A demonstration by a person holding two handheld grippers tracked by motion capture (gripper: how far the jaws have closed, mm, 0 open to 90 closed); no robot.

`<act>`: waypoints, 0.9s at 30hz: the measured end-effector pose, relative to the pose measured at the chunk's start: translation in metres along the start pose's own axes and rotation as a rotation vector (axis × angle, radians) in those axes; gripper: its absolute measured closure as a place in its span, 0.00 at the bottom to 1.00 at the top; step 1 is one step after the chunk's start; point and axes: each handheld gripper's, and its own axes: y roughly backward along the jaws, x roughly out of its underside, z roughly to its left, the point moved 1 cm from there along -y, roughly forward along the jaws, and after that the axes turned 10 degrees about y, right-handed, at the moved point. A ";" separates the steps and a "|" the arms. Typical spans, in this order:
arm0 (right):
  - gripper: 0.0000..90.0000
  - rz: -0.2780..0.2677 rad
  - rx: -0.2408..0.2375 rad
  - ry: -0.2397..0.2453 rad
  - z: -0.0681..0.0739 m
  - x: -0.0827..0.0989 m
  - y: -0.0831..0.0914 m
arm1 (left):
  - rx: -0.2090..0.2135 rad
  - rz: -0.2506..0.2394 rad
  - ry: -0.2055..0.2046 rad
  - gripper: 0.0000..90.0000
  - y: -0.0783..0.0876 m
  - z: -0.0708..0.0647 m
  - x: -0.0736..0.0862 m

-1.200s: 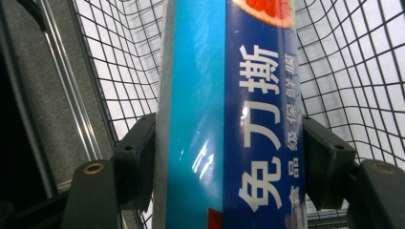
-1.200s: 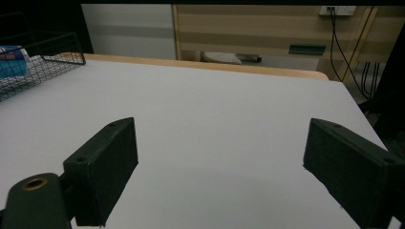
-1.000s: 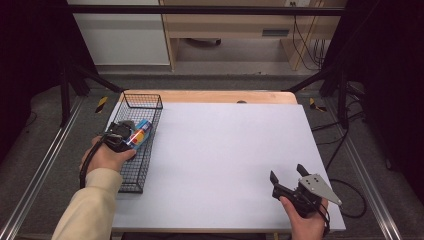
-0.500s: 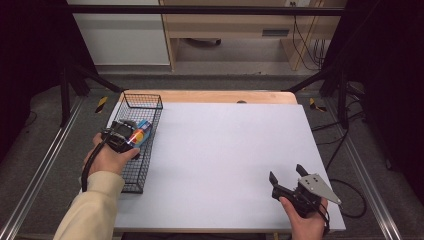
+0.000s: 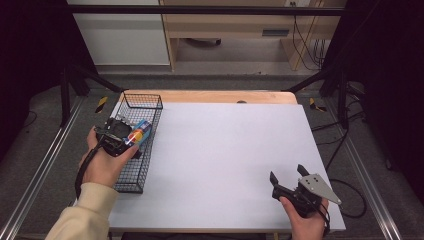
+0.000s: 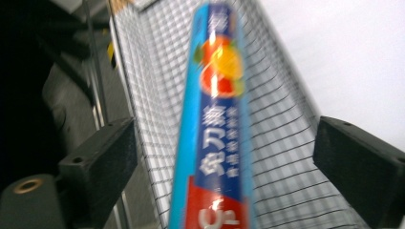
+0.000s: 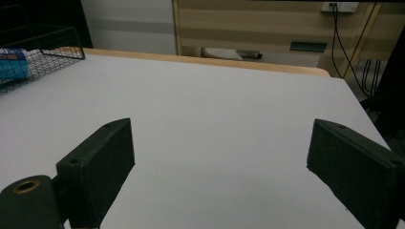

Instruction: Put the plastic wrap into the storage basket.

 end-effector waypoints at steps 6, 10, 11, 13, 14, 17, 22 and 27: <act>0.07 0.008 0.010 -0.004 -0.001 0.001 0.000 | 0.106 -0.088 -0.040 0.06 0.011 -0.026 -0.002; 0.06 0.012 0.019 -0.002 -0.003 0.002 -0.001 | 0.219 -0.142 -0.032 0.09 0.007 -0.042 -0.001; 0.06 0.012 0.020 -0.002 -0.003 0.002 -0.001 | 0.235 -0.155 -0.035 0.09 0.006 -0.046 0.000; 0.05 0.016 0.018 -0.004 -0.004 0.002 -0.001 | 0.252 -0.175 -0.043 0.09 0.005 -0.052 0.001; 0.05 0.017 0.021 -0.005 -0.004 0.002 -0.001 | 0.267 -0.184 -0.048 0.09 0.005 -0.054 0.001; 0.04 0.010 0.026 -0.012 -0.004 0.002 -0.001 | 0.322 -0.196 -0.046 0.09 0.006 -0.062 0.002; 0.03 0.012 0.010 -0.008 -0.004 0.003 -0.002 | 0.351 -0.237 -0.091 0.09 0.009 -0.078 0.003; 0.03 0.021 0.008 -0.012 -0.006 0.004 -0.003 | 0.345 -0.262 -0.139 0.09 0.001 -0.095 0.005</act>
